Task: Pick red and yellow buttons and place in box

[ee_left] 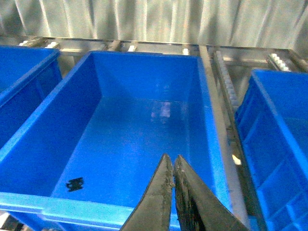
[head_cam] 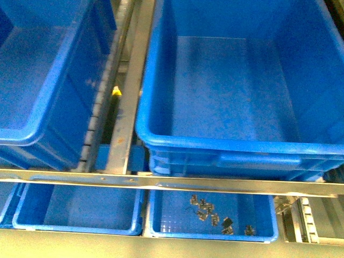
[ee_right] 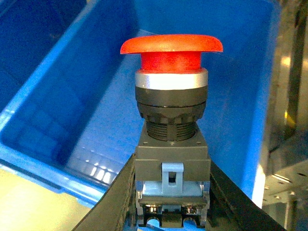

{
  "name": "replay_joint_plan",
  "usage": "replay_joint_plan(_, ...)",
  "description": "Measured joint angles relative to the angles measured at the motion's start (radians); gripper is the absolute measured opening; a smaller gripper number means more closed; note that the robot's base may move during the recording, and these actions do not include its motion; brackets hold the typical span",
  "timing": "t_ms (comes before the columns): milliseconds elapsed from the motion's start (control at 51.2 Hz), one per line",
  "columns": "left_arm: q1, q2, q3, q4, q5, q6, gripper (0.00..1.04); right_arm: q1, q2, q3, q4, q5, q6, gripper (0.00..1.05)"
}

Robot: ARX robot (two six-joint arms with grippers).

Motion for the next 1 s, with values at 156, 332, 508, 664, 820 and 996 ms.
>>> replay_joint_plan(156, -0.001, -0.090, 0.000, -0.090, 0.003, 0.000, 0.03, 0.011, 0.010, 0.002, 0.006, 0.024, 0.019, 0.27)
replay_joint_plan(332, -0.001, -0.177, 0.000, -0.174, 0.000, 0.000, 0.03, 0.045, 0.054, 0.009, 0.020, 0.023, 0.026, 0.27)
replay_joint_plan(508, -0.001, -0.229, 0.000, -0.225, 0.000, 0.000, 0.03, 0.059, 0.077, 0.023, 0.034, 0.029, 0.027, 0.27)
replay_joint_plan(664, -0.001, -0.271, 0.000, -0.267, 0.000, 0.000, 0.05, 0.089, 0.124, 0.035, 0.045, 0.036, 0.058, 0.27)
replay_joint_plan(820, -0.001, -0.276, 0.000, -0.269, 0.000, 0.000, 0.30, 0.116, 0.255, 0.086, 0.139, 0.012, 0.046, 0.27)
replay_joint_plan(996, -0.001, -0.277, 0.000, -0.270, 0.000, 0.000, 0.58, 0.094, 0.513, 0.261, 0.204, 0.019, 0.073, 0.27)
